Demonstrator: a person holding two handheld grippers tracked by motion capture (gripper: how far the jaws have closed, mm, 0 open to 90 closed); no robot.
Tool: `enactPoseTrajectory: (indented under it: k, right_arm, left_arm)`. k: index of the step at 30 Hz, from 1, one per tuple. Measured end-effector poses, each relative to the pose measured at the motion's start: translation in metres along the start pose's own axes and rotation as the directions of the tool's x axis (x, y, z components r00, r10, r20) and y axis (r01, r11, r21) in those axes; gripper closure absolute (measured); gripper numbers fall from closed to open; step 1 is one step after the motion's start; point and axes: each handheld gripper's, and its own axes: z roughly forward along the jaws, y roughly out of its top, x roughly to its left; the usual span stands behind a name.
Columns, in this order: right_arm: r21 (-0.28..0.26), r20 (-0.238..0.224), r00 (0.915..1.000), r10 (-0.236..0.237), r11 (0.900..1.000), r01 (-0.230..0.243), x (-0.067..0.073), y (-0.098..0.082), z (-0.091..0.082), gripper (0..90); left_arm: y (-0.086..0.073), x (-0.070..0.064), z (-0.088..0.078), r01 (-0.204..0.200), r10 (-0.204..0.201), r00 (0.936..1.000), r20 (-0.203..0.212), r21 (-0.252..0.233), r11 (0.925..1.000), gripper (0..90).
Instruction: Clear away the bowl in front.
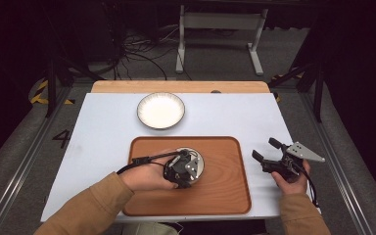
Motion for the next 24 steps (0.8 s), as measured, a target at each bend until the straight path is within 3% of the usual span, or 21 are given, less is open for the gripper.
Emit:
enactPoseTrajectory:
  k: [3, 8, 15, 19, 21, 24]
  right_arm:
    - [0.001, -0.001, 1.0, 0.0, 1.0, 0.0, 0.0, 0.0, 0.0, 8.1]
    - [0.001, -0.003, 1.0, 0.0, 1.0, 0.0, 0.0, 0.0, 0.0, 8.1]
    - [0.0, -0.004, 1.0, 0.003, 1.0, -0.003, 0.0, 0.0, 0.0, 8.1]
    - [0.001, -0.009, 0.9999, 0.009, 1.0, -0.009, -0.001, 0.0, 0.0, 8.1]
    - [0.001, -0.01, 0.9998, 0.015, 1.0, -0.015, -0.001, 0.0, 0.0, 8.0]
    - [0.001, -0.014, 0.9997, 0.02, 1.0, -0.02, -0.002, 0.0, 0.0, 7.8]
  left_arm:
    - [0.0, 0.0, -0.001, 0.012, -0.012, 0.9999, 0.005, -0.008, 0.9999, 77.3]
    - [-0.003, 0.001, -0.006, 0.048, -0.048, 0.9988, 0.01, -0.047, 0.9977, 65.5]
    - [-0.006, 0.0, -0.016, 0.087, -0.088, 0.9962, -0.002, -0.122, 0.9887, 54.3]
    - [-0.009, -0.001, -0.022, 0.11, -0.117, 0.9929, -0.024, -0.187, 0.9761, 46.6]
    - [-0.012, -0.002, -0.027, 0.121, -0.14, 0.9879, -0.067, -0.227, 0.9663, 36.8]
    - [-0.016, -0.002, -0.034, 0.15, -0.179, 0.981, -0.076, -0.291, 0.9449, 34.5]
